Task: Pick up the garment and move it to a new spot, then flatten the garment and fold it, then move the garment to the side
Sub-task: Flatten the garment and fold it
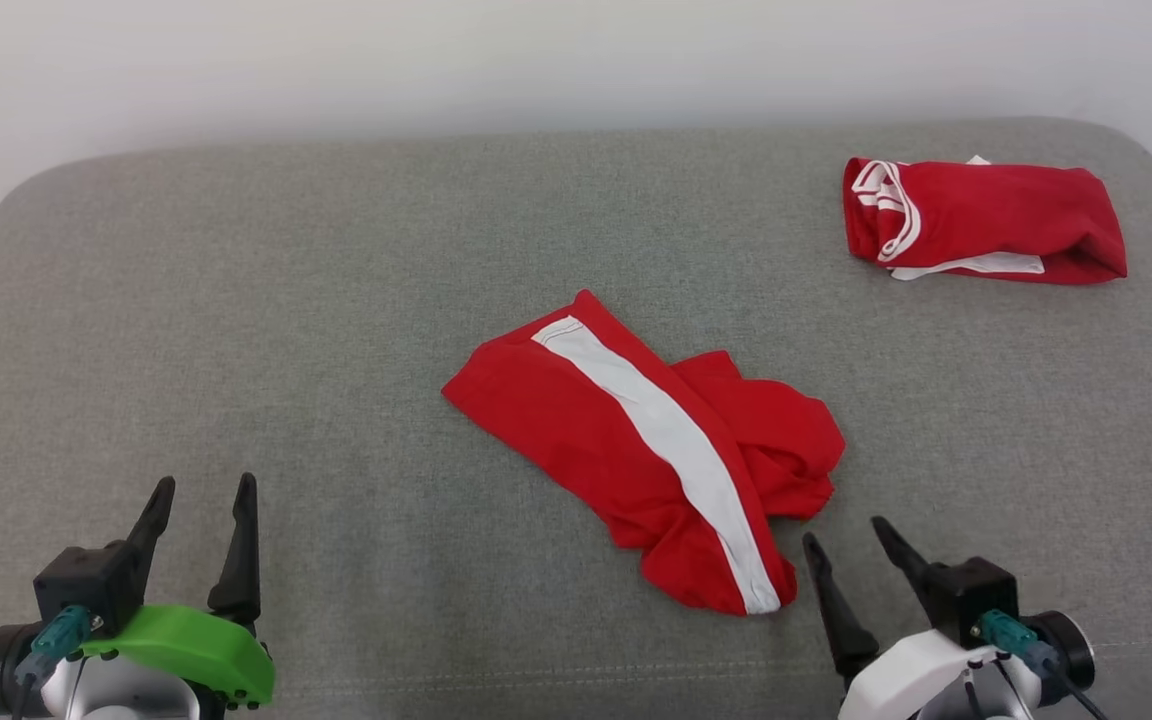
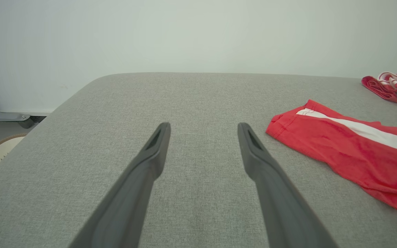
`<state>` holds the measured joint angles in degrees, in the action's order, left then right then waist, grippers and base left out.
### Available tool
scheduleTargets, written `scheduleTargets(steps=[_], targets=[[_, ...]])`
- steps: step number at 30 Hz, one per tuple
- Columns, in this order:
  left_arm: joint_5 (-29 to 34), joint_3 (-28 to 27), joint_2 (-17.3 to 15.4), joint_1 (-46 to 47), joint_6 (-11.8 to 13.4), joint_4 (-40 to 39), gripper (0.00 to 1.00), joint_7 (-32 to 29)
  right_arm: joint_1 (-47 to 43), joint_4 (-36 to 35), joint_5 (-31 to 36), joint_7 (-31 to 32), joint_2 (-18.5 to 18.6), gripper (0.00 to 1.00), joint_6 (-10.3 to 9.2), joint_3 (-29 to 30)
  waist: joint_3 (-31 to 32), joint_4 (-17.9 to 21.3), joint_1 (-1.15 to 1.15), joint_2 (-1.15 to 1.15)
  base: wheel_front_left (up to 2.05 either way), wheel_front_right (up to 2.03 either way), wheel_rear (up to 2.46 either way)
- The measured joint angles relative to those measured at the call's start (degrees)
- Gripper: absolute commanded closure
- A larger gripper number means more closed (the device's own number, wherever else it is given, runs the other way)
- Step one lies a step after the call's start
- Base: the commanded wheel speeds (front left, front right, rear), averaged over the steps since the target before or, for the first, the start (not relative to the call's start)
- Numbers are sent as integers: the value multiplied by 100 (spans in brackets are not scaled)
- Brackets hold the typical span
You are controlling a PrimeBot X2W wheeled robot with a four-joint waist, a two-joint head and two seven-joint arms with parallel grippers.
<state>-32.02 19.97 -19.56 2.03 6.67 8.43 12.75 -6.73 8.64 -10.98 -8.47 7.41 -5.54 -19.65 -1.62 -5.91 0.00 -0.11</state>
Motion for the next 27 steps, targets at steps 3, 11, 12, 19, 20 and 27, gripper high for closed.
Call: scheduleTargets(steps=[3, 11, 12, 19, 20, 27], targets=[[1, -63, 27, -14, 0, -71, 0, 27, -11, 89, 55, 54, -15, 0, 63, -170, -63, 1, 0, 0, 0, 0, 0], [30, -164, 60, -99, 41, -339, 0, 49, -113, 419, 125, 175, -30, 0, 152, -438, -212, -4, 0, 0, 0, 0, 0], [43, -180, 60, -118, 41, -355, 0, 49, -113, 444, 138, 175, -31, 0, 159, -441, -232, -2, 0, 0, 0, 0, 0], [96, -202, 62, -132, 41, -545, 0, 49, -67, 624, 153, 175, -33, 0, 201, -443, -406, -12, 0, 0, 0, 0, 0], [113, -200, 64, -132, 41, -566, 0, 49, -54, 665, 157, 175, -33, 0, 201, -439, -436, -18, 0, 0, 0, 0, 0], [164, -249, 66, -120, 42, -736, 0, 44, 333, 884, 159, 178, -80, 0, 283, -458, -641, -40, 0, 0, 0, 0, 0]])
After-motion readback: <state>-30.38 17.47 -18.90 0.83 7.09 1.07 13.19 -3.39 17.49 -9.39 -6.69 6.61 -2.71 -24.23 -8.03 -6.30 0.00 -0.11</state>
